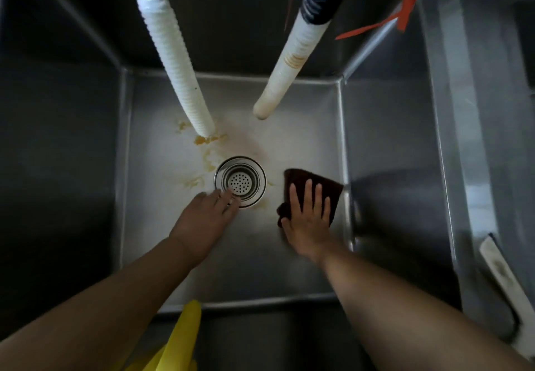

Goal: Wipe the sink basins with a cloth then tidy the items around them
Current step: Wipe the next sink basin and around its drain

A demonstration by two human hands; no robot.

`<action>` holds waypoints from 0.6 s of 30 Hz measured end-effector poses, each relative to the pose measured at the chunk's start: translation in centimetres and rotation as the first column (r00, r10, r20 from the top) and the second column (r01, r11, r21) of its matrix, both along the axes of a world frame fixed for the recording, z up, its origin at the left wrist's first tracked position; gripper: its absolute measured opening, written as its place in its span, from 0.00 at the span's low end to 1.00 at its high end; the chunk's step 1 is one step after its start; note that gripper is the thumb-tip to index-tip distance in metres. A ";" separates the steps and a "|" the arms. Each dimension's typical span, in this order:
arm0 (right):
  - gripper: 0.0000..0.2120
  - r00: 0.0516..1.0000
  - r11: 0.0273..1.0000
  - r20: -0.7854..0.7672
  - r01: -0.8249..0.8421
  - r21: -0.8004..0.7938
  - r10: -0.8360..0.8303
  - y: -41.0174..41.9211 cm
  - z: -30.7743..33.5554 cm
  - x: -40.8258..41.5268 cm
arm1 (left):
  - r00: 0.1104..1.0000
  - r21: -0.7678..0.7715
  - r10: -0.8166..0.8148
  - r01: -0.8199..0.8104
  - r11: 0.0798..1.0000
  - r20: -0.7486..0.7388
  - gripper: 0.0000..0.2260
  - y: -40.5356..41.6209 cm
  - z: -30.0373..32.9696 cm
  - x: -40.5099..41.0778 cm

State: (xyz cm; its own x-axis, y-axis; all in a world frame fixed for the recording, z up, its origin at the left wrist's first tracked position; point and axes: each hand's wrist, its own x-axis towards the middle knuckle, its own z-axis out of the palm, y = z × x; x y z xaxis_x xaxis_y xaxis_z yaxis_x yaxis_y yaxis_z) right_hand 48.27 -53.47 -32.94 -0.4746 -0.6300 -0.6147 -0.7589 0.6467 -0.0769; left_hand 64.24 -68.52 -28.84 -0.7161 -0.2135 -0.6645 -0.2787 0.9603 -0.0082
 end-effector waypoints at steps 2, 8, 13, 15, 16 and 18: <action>0.36 0.993 0.993 0.028 0.118 0.006 -0.118 0.1 0.1 1.6 | 0.990 -0.031 0.131 -0.133 0.991 -0.045 0.32 -0.9 0.3 0.7; 0.39 0.901 0.898 0.029 0.434 -0.072 -0.433 -6.0 -0.9 1.5 | 0.892 -0.127 0.452 -0.449 0.884 -0.003 0.42 -4.4 -0.2 2.9; 0.36 0.892 0.884 0.017 0.451 -0.126 -0.453 -13.1 -1.9 -4.0 | 0.880 -0.179 0.471 -0.454 0.873 0.065 0.41 -5.9 -1.2 3.8; 0.35 0.892 0.885 -0.023 0.443 -0.141 -0.450 -15.3 -2.1 -6.6 | 0.880 -0.168 0.470 -0.453 0.875 0.076 0.39 -6.3 -1.7 3.8; 0.35 0.894 0.890 -0.047 0.436 -0.137 -0.445 -16.4 -1.7 -7.5 | 0.881 -0.162 0.466 -0.451 0.878 0.074 0.39 -6.4 -1.8 3.8; 0.33 0.906 0.910 -0.099 0.402 -0.101 -0.411 -18.4 -1.1 -9.0 | 0.883 -0.147 0.465 -0.452 0.880 0.065 0.39 -6.6 -2.0 4.0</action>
State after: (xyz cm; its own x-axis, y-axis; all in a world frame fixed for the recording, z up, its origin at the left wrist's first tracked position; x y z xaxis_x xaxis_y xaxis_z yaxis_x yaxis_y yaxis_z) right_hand 39.24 -71.91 -34.05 -0.7643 -0.4101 -0.4977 -0.4376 0.8967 -0.0667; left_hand 68.19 -75.11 -30.83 -0.4528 -0.5873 -0.6709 -0.6794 0.7145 -0.1670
